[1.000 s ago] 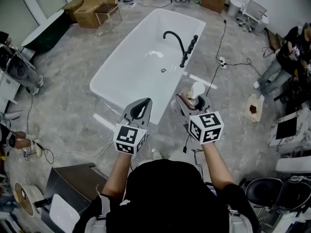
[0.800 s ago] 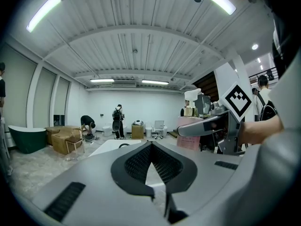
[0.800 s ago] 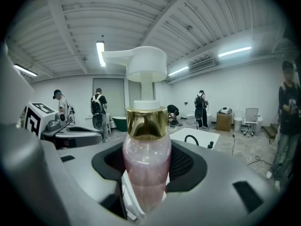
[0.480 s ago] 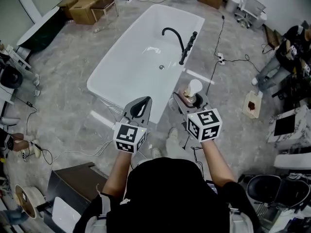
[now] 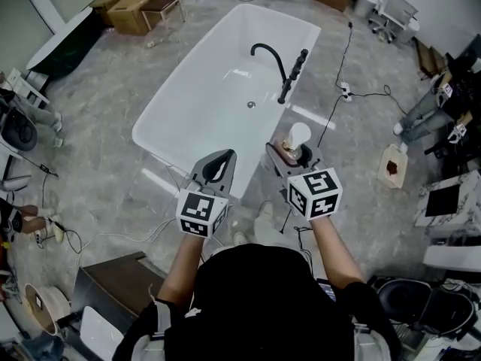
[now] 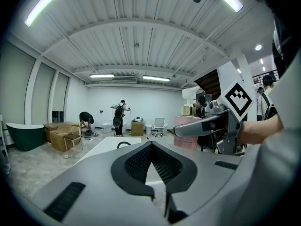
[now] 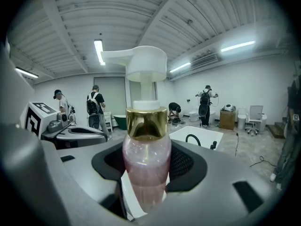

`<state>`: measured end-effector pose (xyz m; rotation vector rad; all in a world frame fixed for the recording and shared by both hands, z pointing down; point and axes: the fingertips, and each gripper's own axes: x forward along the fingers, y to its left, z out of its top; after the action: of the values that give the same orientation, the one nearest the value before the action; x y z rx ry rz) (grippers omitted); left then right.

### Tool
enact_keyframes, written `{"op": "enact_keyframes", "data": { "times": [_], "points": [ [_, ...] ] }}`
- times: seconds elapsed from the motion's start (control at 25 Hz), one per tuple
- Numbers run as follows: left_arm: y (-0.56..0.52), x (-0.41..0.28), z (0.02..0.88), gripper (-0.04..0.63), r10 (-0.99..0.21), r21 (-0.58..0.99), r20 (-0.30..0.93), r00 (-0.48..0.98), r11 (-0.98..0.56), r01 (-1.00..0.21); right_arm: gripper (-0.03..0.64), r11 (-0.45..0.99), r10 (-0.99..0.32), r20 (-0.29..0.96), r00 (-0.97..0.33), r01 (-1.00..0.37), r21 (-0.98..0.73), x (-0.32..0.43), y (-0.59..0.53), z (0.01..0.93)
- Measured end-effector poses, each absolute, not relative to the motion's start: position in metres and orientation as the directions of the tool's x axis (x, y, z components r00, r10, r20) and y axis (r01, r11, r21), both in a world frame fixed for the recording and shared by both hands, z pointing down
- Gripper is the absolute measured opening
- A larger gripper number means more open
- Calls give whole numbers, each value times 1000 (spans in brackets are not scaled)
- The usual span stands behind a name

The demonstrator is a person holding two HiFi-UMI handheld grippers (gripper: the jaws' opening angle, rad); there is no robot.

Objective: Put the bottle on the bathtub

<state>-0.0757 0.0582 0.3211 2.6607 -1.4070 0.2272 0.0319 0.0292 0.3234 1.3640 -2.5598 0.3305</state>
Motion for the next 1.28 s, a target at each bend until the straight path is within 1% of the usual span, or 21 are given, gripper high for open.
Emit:
{"op": "enact_keyframes", "data": {
  "times": [0.28, 0.76, 1.04, 1.28],
  "points": [
    [8, -47, 332, 12, -804, 40, 213, 555, -560, -827, 232, 554, -772, 307, -556, -826, -103, 51, -23, 334],
    [-78, -9, 343, 12, -826, 39, 247, 507, -514, -857, 230, 594, -730, 332, -597, -795, -121, 86, -109, 352],
    [-110, -5, 352, 12, -842, 43, 280, 462, -470, -882, 232, 621, -700, 354, -621, -773, -128, 94, -143, 365],
    [-125, -1, 357, 12, -849, 32, 273, 452, -462, -886, 232, 618, -704, 349, -618, -776, -126, 97, -163, 368]
  ]
}}
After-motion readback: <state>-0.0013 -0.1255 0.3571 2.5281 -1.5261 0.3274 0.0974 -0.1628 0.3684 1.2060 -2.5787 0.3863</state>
